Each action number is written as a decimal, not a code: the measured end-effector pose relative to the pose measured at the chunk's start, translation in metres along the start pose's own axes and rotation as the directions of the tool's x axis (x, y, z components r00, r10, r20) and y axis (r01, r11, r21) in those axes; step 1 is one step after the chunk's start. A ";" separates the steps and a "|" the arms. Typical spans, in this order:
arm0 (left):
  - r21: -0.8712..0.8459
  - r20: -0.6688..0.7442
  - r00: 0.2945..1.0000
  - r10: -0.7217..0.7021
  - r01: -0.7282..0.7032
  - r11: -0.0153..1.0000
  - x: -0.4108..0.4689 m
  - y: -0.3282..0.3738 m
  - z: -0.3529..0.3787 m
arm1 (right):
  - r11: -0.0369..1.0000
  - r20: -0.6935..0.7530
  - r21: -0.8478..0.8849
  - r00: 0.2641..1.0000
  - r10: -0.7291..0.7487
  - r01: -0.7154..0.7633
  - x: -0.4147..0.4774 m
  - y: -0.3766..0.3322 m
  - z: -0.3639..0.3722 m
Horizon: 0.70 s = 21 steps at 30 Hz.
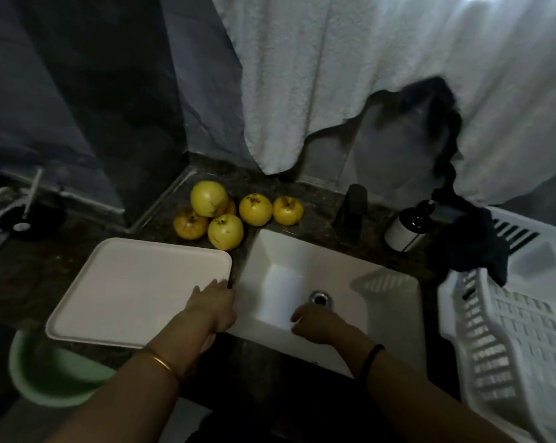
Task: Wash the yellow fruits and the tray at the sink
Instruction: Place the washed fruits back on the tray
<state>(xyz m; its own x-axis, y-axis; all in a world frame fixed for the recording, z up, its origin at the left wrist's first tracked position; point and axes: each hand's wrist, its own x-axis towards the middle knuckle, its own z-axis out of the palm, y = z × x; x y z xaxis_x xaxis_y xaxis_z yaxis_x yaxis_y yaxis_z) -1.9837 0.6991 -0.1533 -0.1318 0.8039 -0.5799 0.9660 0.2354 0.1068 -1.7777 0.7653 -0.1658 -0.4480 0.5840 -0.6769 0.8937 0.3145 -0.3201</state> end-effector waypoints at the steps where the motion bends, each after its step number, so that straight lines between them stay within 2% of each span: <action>1: -0.016 0.004 1.000 -0.020 0.020 1.000 0.000 -0.007 0.001 | 1.000 -0.004 0.008 1.000 -0.012 0.012 0.007 -0.012 0.000; 5: -0.041 0.033 0.996 -0.080 0.081 0.996 0.001 -0.042 0.000 | 0.985 -0.044 0.171 0.999 0.006 0.002 0.043 -0.056 0.012; 10: -0.062 0.045 0.994 -0.104 0.106 0.992 0.009 -0.078 0.003 | 0.899 -0.070 0.438 0.996 0.061 -0.024 0.077 -0.094 0.032; 14: -0.062 0.049 0.995 -0.087 0.090 0.994 0.015 -0.103 0.006 | 0.895 -0.077 0.440 0.990 0.122 -0.076 0.095 -0.112 0.044; 21: -0.101 0.056 0.995 -0.086 0.092 0.991 0.016 -0.127 0.003 | 0.940 -0.062 0.311 0.983 0.170 -0.143 0.103 -0.118 0.050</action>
<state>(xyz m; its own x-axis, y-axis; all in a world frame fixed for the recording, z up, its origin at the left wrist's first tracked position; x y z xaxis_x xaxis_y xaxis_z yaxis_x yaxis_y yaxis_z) -2.1079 0.6804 -0.1783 -0.2021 0.7489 -0.6312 0.9225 0.3620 0.1341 -1.9282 0.7508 -0.2309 -0.2903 0.6742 -0.6791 0.9118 -0.0205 -0.4101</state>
